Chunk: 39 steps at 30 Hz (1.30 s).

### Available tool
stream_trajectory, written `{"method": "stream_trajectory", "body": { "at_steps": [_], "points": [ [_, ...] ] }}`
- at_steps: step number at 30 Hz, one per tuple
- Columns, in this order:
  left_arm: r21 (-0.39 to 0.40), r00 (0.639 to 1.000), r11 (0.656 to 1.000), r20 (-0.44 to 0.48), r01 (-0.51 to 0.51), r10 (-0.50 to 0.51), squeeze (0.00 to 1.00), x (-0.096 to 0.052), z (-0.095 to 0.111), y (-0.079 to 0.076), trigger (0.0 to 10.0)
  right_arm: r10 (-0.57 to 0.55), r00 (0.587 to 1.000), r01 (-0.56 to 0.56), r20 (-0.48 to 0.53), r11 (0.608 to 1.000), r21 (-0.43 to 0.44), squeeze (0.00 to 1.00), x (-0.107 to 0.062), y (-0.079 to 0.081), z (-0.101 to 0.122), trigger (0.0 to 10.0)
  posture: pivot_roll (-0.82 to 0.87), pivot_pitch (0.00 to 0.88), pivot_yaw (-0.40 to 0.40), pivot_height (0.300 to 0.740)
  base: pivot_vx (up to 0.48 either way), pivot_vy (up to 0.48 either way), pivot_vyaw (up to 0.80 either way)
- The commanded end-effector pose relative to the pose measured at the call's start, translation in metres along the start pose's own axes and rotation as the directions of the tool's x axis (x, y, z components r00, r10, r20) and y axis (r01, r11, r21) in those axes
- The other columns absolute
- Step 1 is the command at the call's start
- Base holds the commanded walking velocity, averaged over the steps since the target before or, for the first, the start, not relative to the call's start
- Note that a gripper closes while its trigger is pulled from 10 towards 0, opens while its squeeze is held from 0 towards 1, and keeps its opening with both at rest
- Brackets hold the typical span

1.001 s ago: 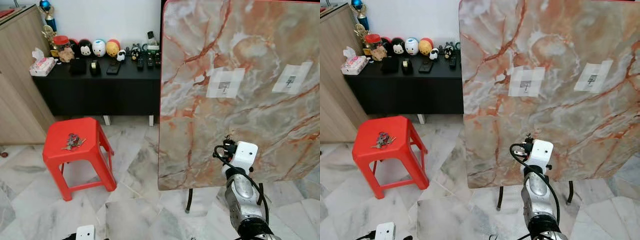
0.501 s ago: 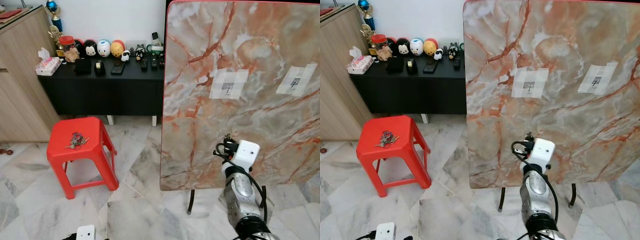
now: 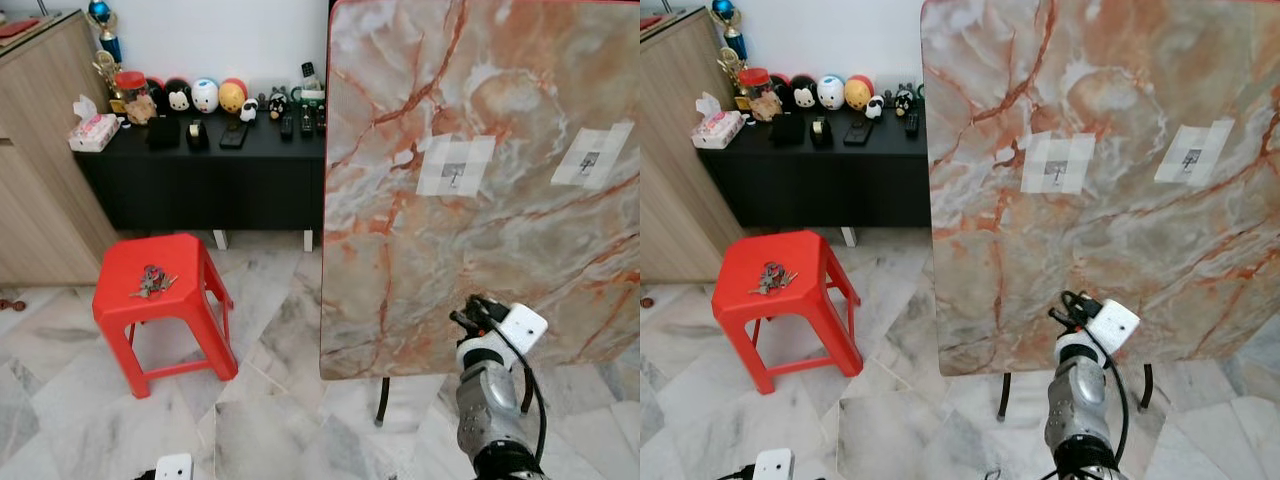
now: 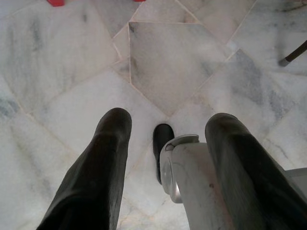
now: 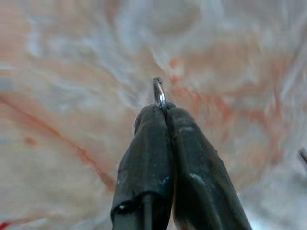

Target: Hang keys on a hook

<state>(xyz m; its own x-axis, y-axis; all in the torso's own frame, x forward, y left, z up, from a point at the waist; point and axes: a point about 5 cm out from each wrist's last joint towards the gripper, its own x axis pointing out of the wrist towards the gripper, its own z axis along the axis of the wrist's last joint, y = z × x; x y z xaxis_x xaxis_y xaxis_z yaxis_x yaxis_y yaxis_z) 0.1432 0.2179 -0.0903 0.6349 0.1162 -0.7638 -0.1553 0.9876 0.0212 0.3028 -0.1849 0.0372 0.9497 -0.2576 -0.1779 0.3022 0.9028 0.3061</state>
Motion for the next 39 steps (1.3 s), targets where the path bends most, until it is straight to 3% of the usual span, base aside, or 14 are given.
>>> {"method": "stream_trajectory", "body": {
  "at_steps": [1, 8, 12, 14, 17, 20, 25, 31, 39],
  "points": [
    [0.018, 1.0, 1.0, -0.032, 0.002, -0.002, 0.0, -0.003, -0.008, 0.004, 10.0, 0.011, 0.997, -0.005, 0.072, 0.996, -0.086, 0.0, 0.001, 0.0, 0.012, 10.0, -0.03, 0.0, -0.038, 0.74, 0.0, 0.0, 0.0],
    [0.013, 0.999, 1.0, -0.037, 0.002, -0.002, 0.0, -0.003, -0.009, 0.004, 10.0, 0.029, 0.994, -0.009, 0.108, 0.983, -0.186, 0.0, 0.001, 0.001, 0.016, 10.0, -0.03, 0.0, -0.042, 0.74, 0.0, 0.0, 0.0],
    [0.012, 0.999, 1.0, -0.039, 0.002, -0.002, 0.0, -0.003, -0.009, 0.003, 10.0, 0.027, 0.996, -0.012, 0.081, 0.983, -0.181, 0.0, 0.001, 0.0, 0.011, 10.0, -0.03, 0.0, -0.041, 0.74, 0.0, 0.0, 0.0],
    [0.012, 0.999, 1.0, -0.04, 0.003, -0.002, 0.0, -0.002, -0.008, 0.003, 10.0, 0.032, 0.999, -0.03, 0.01, 0.986, -0.167, 0.0, 0.0, -0.001, 0.0, 10.0, -0.03, 0.0, -0.041, 0.74, 0.0, 0.0, 0.0],
    [0.011, 0.999, 1.0, -0.043, 0.004, -0.004, 0.0, -0.002, -0.008, 0.001, 10.0, 0.027, 0.977, -0.082, -0.212, 0.964, -0.253, 0.0, -0.015, -0.012, -0.039, 10.0, -0.03, 0.0, -0.044, 0.74, 0.0, 0.0, 0.0],
    [0.011, 0.999, 1.0, -0.043, 0.005, -0.004, 0.0, -0.002, -0.008, 0.001, 10.0, 0.018, 0.969, -0.089, -0.247, 0.956, -0.278, 0.0, -0.018, -0.015, -0.045, 10.0, -0.03, 0.0, -0.044, 0.74, 0.0, 0.0, 0.0],
    [0.009, 0.999, 1.0, -0.046, 0.005, -0.005, 0.0, -0.002, -0.008, 0.0, 10.0, -0.074, 0.904, -0.077, -0.421, 0.94, -0.331, 0.0, -0.043, -0.045, -0.078, 10.0, -0.04, 0.0, -0.039, 0.74, 0.0, 0.0, 0.0],
    [0.01, 0.999, 1.0, -0.049, 0.008, -0.007, 0.0, -0.002, -0.009, 0.001, 10.0, -0.156, 0.82, -0.092, -0.551, 0.914, -0.395, 0.0, -0.071, -0.067, -0.104, 10.0, -0.02, 0.0, -0.041, 0.74, 0.0, 0.0, 0.0],
    [0.016, 0.999, 1.0, -0.045, 0.005, -0.004, 0.0, -0.003, -0.01, 0.006, 10.0, -0.159, 0.823, -0.06, -0.545, 0.931, -0.361, 0.0, -0.074, -0.065, -0.107, 10.0, -0.03, 0.0, -0.03, 0.74, 0.215, 0.0, 0.0]
  ]
}}
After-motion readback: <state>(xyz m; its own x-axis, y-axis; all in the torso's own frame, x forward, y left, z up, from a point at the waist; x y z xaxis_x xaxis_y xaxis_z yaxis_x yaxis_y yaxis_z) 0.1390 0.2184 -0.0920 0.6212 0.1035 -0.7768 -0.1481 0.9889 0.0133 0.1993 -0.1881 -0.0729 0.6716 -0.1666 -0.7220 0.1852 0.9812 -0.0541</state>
